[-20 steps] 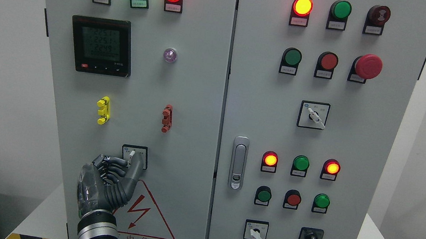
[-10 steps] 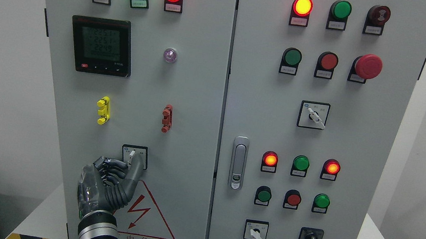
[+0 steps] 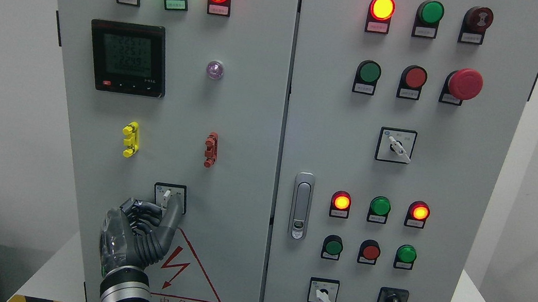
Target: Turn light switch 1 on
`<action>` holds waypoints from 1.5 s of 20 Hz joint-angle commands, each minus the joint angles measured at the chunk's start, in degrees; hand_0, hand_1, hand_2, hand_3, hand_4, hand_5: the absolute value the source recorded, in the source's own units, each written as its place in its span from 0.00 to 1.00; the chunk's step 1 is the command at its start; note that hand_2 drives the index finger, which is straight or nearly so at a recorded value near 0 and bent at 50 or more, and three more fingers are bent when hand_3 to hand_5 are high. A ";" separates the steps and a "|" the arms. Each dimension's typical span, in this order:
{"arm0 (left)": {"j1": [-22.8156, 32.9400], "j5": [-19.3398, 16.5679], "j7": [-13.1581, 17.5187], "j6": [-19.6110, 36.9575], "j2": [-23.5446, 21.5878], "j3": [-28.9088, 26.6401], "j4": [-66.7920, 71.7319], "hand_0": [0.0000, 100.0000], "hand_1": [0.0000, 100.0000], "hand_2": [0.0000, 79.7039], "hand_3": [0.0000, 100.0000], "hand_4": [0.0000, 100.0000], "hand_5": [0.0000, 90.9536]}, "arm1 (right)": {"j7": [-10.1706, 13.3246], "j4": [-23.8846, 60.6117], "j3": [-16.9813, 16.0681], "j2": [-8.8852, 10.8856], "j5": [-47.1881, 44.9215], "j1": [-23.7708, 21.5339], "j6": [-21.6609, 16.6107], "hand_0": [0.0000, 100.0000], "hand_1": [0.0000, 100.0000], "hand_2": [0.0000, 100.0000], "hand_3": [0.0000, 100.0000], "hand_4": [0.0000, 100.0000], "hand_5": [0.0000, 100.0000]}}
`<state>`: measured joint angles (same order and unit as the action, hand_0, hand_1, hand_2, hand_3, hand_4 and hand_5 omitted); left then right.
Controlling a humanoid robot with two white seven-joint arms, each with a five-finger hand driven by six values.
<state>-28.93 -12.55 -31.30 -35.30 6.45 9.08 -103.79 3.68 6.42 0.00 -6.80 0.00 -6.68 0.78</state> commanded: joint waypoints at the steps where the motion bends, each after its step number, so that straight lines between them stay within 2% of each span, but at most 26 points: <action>1: 0.01 -0.01 0.27 -0.03 -0.03 0.15 -0.01 0.20 0.54 0.79 0.83 0.87 0.91 | 0.01 0.00 0.97 0.03 -1.41 0.00 0.01 0.12 0.39 0.00 0.00 0.00 0.00; 30: -0.07 -0.01 0.36 -0.12 -0.03 0.24 0.07 0.42 0.43 0.81 0.84 0.88 0.92 | 0.01 0.00 0.97 0.03 -1.41 0.00 0.01 0.12 0.39 0.00 0.00 0.00 0.00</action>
<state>-28.99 -12.59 -30.96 -35.40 6.43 9.31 -103.72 3.68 6.42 0.00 -6.80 0.00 -6.68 0.78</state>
